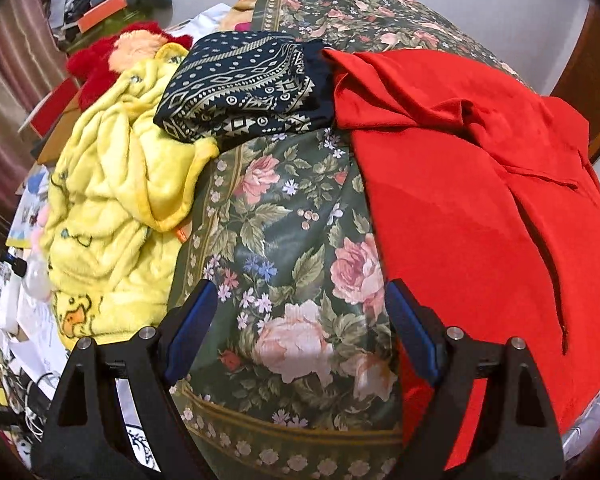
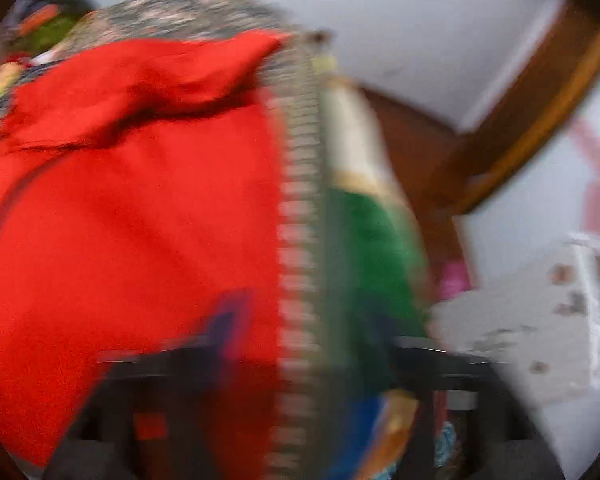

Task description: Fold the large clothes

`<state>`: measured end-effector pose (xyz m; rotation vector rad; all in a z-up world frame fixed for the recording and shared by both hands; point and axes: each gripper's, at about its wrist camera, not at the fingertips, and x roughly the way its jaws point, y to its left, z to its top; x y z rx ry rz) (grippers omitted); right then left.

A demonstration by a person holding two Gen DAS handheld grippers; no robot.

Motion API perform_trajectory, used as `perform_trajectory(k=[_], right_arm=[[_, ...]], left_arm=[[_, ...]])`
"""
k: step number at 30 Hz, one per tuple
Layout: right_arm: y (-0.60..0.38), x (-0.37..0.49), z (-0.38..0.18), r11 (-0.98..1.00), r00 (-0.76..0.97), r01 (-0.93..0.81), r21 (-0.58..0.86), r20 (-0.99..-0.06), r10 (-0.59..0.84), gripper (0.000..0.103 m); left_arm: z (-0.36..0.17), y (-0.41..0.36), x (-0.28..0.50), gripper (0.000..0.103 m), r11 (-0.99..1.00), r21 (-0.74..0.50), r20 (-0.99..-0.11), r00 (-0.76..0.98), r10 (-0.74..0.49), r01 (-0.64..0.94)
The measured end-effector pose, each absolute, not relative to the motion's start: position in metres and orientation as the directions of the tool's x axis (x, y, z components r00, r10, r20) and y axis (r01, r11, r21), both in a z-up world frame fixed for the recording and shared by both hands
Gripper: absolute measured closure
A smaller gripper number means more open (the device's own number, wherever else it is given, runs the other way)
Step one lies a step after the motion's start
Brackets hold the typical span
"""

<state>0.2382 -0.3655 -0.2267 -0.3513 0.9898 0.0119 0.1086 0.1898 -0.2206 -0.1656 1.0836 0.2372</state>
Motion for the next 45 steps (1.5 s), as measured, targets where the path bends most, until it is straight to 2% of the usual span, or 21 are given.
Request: perform_trajectory(k=[2,4,7,10,17,22,24,27,29,30,32,34,35,37,38,40,45], right_arm=[[-0.399,0.233,-0.222,0.985,0.498,-0.134,-0.105,-0.867,-0.024,0.008],[-0.423,0.224,-0.214,0.997,0.474,-0.072,-0.011,-0.880,0.025,0.009],[-0.429,0.205,-0.198,0.997,0.513,-0.079,-0.008,-0.858,0.034,0.009],[-0.420,0.189,-0.185,0.992,0.526,-0.119,0.048,-0.844,0.104,0.009],[-0.397,0.172,-0.198,0.971,0.482,-0.181,0.155,-0.847,0.225,0.010],[-0.390,0.172,-0.221,0.948,0.400,-0.175,0.264,-0.861,0.314,0.029],[-0.388,0.175,-0.232,0.943,0.365,-0.176,0.282,-0.871,0.329,0.040],[-0.386,0.178,-0.243,0.940,0.355,-0.162,0.300,-0.871,0.339,0.044],[-0.386,0.180,-0.243,0.940,0.367,-0.157,0.304,-0.865,0.341,0.055],[-0.386,0.181,-0.243,0.940,0.370,-0.155,0.305,-0.864,0.341,0.059],[-0.385,0.182,-0.240,0.937,0.376,-0.169,0.307,-0.859,0.349,0.078],[-0.380,0.184,-0.235,0.930,0.377,-0.200,0.310,-0.851,0.365,0.090],[-0.377,0.184,-0.231,0.931,0.385,-0.211,0.297,-0.850,0.359,0.092],[-0.369,0.187,-0.223,0.934,0.409,-0.241,0.265,-0.845,0.345,0.094],[-0.365,0.189,-0.219,0.934,0.419,-0.253,0.253,-0.841,0.342,0.094],[-0.362,0.196,-0.208,0.931,0.447,-0.265,0.250,-0.824,0.348,0.095],[-0.354,0.219,-0.178,0.916,0.487,-0.302,0.263,-0.784,0.385,0.095]], left_arm=[[-0.220,0.189,0.106,0.017,0.964,-0.027,-0.887,0.451,0.099,-0.265],[-0.219,0.187,0.106,0.017,0.964,-0.043,-0.887,0.454,0.084,-0.262],[-0.216,0.186,0.105,0.017,0.960,-0.100,-0.885,0.464,0.034,-0.260],[-0.215,0.183,0.103,0.017,0.953,-0.170,-0.883,0.469,-0.035,-0.249],[-0.235,0.175,0.092,0.017,0.907,-0.335,-0.886,0.413,-0.212,-0.254],[-0.243,0.165,0.084,0.017,0.886,-0.392,-0.875,0.397,-0.275,-0.249],[-0.244,0.166,0.083,0.017,0.861,-0.439,-0.859,0.400,-0.319,-0.257],[-0.244,0.160,0.083,0.017,0.858,-0.452,-0.852,0.404,-0.334,-0.244],[-0.243,0.155,0.084,0.017,0.852,-0.470,-0.840,0.414,-0.352,-0.230],[-0.242,0.150,0.086,0.021,0.854,-0.471,-0.836,0.421,-0.353,-0.219],[-0.238,0.141,0.089,0.032,0.863,-0.465,-0.832,0.429,-0.352,-0.195],[-0.233,0.135,0.093,0.051,0.870,-0.463,-0.827,0.437,-0.353,-0.172],[-0.232,0.133,0.095,0.056,0.873,-0.458,-0.827,0.439,-0.351,-0.165],[-0.226,0.128,0.099,0.087,0.884,-0.446,-0.825,0.449,-0.343,-0.144],[-0.224,0.126,0.103,0.094,0.889,-0.435,-0.828,0.452,-0.333,-0.140],[-0.217,0.124,0.107,0.099,0.905,-0.403,-0.833,0.466,-0.299,-0.140],[-0.182,0.130,0.115,0.099,0.925,-0.364,-0.798,0.550,-0.247,-0.112]])
